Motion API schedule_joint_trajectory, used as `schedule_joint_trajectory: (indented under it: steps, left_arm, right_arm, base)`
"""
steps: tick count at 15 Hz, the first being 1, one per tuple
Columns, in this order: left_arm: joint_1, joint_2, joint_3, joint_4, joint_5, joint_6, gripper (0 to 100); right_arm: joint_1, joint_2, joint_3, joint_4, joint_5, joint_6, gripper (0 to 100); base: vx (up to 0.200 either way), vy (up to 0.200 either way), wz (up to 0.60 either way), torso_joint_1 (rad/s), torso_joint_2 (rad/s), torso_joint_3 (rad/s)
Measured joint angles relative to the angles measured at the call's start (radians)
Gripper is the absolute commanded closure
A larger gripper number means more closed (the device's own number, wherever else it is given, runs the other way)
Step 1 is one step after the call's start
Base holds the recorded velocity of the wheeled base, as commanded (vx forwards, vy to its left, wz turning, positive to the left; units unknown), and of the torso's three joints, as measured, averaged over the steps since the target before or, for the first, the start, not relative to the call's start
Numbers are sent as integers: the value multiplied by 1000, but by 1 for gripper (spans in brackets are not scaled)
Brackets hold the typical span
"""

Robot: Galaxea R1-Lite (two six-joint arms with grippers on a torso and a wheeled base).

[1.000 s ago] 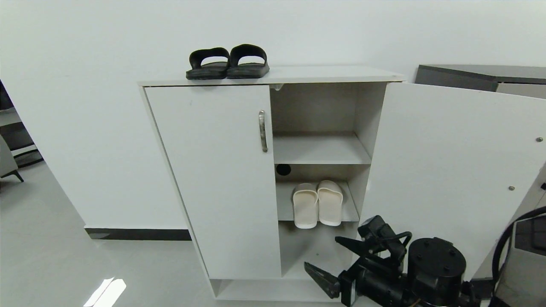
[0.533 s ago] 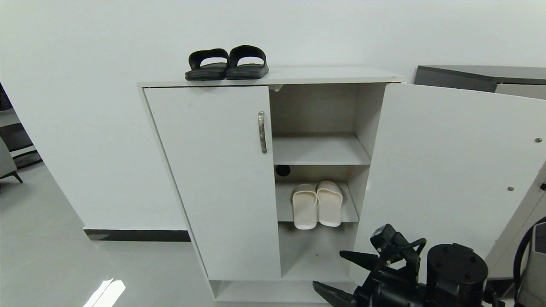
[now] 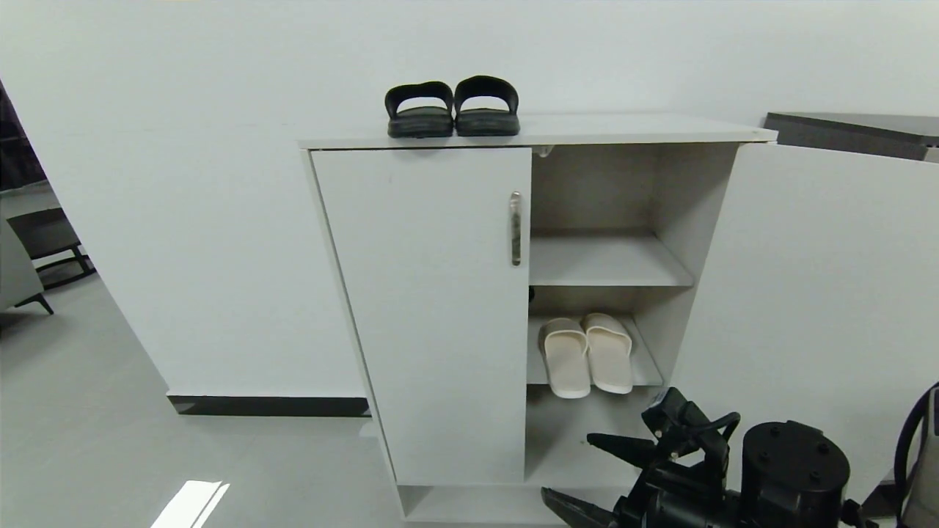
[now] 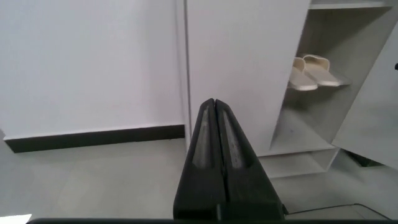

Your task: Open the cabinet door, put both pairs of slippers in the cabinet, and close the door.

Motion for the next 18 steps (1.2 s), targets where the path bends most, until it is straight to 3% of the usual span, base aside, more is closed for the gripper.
schedule_joint_trajectory:
  steps: [7,18]
  left_arm:
    - [0,0,0,0,0,0,100]
    - [0,0,0,0,1,-1,100]
  right_arm:
    - [0,0,4,-1,0,-3,0]
    - [2,0,15,0,2,-6,0]
  base:
    - [0,200,0,2,4,2]
    - [0,0,0,0,0,0]
